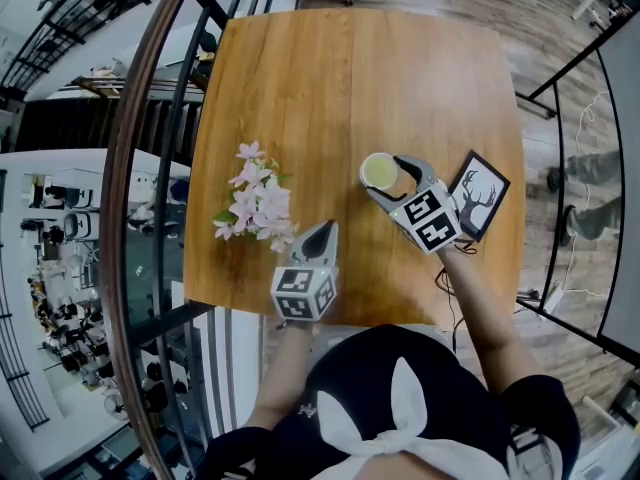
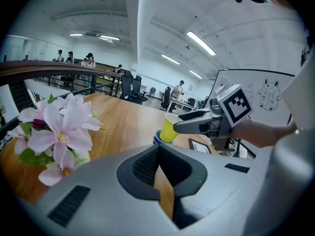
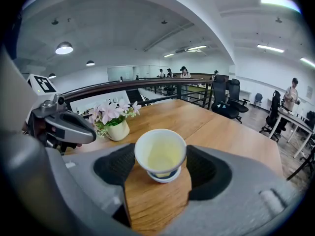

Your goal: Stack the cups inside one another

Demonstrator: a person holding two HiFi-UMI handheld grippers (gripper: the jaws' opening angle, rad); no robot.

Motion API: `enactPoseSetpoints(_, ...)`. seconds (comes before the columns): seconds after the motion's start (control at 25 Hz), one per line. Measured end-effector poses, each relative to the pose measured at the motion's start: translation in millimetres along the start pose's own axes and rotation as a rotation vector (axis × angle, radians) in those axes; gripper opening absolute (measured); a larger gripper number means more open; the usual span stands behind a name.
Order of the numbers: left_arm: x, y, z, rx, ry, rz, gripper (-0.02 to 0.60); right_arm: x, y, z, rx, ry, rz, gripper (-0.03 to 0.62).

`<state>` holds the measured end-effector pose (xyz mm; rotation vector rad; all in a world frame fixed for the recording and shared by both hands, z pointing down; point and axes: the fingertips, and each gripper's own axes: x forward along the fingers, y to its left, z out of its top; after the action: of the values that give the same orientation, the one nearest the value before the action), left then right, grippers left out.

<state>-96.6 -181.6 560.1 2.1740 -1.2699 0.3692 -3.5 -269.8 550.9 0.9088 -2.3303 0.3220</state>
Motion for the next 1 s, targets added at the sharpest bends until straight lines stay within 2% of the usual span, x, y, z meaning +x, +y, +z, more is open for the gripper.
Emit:
enactPoseSetpoints(0.56, 0, 0, 1, -0.001, -0.001, 0.001, 0.017, 15, -1, -19, 0.008, 0.055, 0.018, 0.347)
enactPoseSetpoints(1.0, -2, -4, 6, 0.004, -0.017, -0.004, 0.017, -2, -2, -3, 0.023, -0.011, 0.005, 0.343)
